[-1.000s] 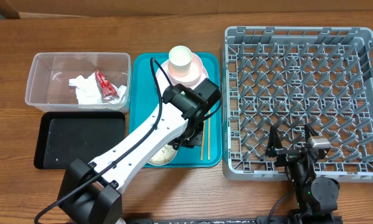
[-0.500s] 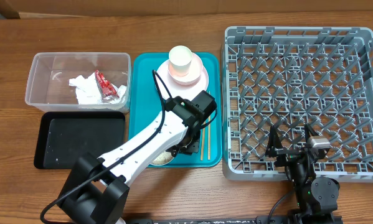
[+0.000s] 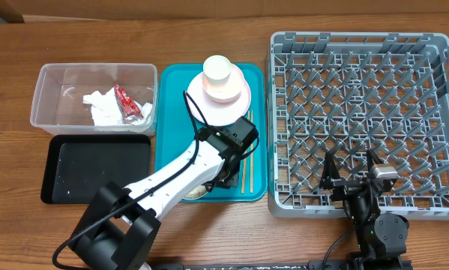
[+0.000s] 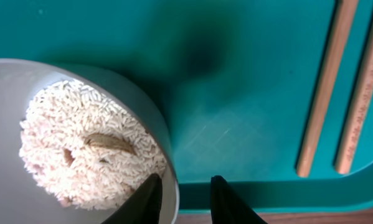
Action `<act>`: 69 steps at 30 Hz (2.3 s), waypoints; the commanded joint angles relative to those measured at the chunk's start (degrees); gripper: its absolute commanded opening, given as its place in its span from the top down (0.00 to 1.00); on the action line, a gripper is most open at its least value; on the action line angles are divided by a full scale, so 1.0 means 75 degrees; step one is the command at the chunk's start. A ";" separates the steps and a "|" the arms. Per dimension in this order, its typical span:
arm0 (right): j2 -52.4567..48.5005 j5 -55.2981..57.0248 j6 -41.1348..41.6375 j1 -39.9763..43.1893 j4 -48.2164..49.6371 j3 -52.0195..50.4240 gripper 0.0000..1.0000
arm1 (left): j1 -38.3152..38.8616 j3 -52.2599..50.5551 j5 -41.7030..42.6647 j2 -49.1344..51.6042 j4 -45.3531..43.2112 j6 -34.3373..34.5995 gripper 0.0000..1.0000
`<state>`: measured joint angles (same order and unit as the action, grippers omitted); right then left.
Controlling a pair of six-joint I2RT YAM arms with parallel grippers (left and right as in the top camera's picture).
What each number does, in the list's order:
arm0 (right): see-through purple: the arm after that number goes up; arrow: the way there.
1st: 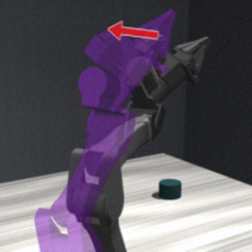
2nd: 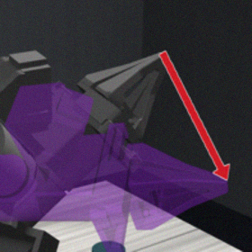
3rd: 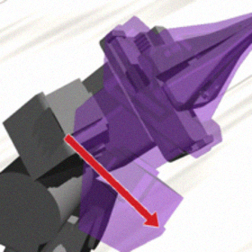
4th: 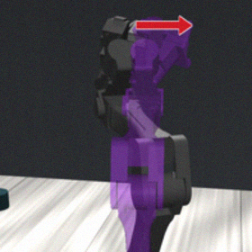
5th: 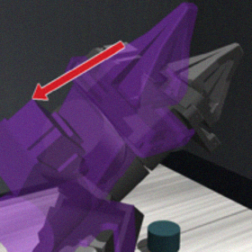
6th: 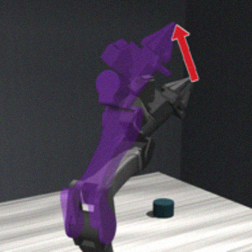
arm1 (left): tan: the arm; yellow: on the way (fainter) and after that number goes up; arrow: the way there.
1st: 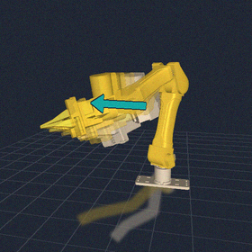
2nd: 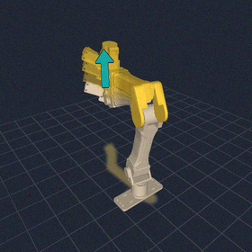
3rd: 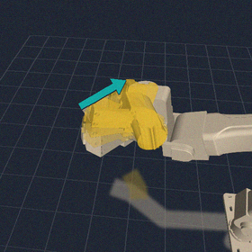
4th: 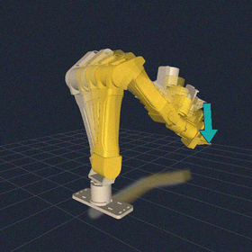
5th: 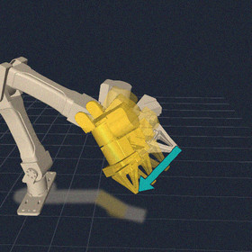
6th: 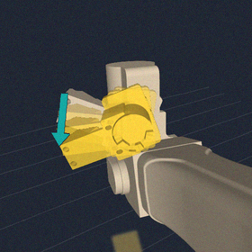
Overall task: Sort waste into correct bins and load items into the dishwasher
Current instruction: 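Grasp the rim of the white rice bowl with the left gripper, then lift the rice bowl and carry it over the black tray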
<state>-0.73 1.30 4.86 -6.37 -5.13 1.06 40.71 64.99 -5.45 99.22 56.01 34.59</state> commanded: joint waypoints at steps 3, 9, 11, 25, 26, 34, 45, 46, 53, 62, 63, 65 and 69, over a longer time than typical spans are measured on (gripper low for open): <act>0.0076 -0.0017 -0.0026 0.0009 0.0061 -0.0079 0.00 | 0.0026 -0.0391 -0.0154 -0.0029 -0.0323 0.0044 0.72; 0.0076 -0.0017 -0.0026 0.0009 0.0061 -0.0079 0.00 | 0.0026 -0.0562 -0.0157 -0.0029 -0.0545 0.0044 0.73; 0.0076 -0.0017 -0.0026 0.0009 0.0061 -0.0079 0.00 | 0.0026 -0.0562 -0.0157 -0.0029 -0.0577 0.0044 0.74; 0.0076 -0.0017 -0.0026 0.0009 0.0061 -0.0079 0.00 | 0.0026 -0.0603 -0.0280 -0.0029 -0.0650 0.0047 0.84; 0.0076 -0.0017 -0.0026 0.0009 0.0061 -0.0079 0.00 | 0.0026 -0.0603 -0.0277 -0.0029 -0.0653 0.0047 0.84; 0.0076 -0.0017 -0.0026 0.0009 0.0061 -0.0079 0.00 | 0.0026 -0.0603 -0.0271 -0.0029 -0.0647 0.0047 0.96; 0.0076 -0.0017 -0.0026 0.0009 0.0061 -0.0079 0.00 | 0.0017 -0.0533 -0.0268 -0.0044 -0.0338 0.0020 0.96; 0.0076 -0.0017 -0.0026 0.0009 0.0061 -0.0079 0.00 | 0.0006 -0.0472 -0.0268 -0.0050 -0.0251 0.0020 0.96; 0.0076 -0.0017 -0.0026 0.0009 0.0061 -0.0079 0.00 | -0.0122 0.0420 -0.0268 -0.0061 0.0609 0.0017 0.97; 0.0076 -0.0017 -0.0026 0.0009 0.0061 -0.0079 0.00 | -0.0653 0.1431 0.0874 -0.0067 0.1180 -0.0565 0.96; 0.0076 -0.0017 -0.0026 0.0009 0.0061 -0.0079 0.00 | -0.0769 0.1501 0.1055 -0.0076 0.1201 -0.0697 0.96; 0.0076 -0.0017 -0.0026 0.0009 0.0061 -0.0079 0.00 | -0.1110 0.1684 0.1212 -0.0146 0.1454 -0.0848 0.96; 0.0076 -0.0017 -0.0026 0.0009 0.0061 -0.0079 0.00 | -0.1591 0.1932 0.1338 -0.0350 0.1961 -0.1125 0.96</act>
<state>-0.73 1.32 4.86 -6.37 -5.13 1.06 31.64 76.71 2.02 99.20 68.88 29.80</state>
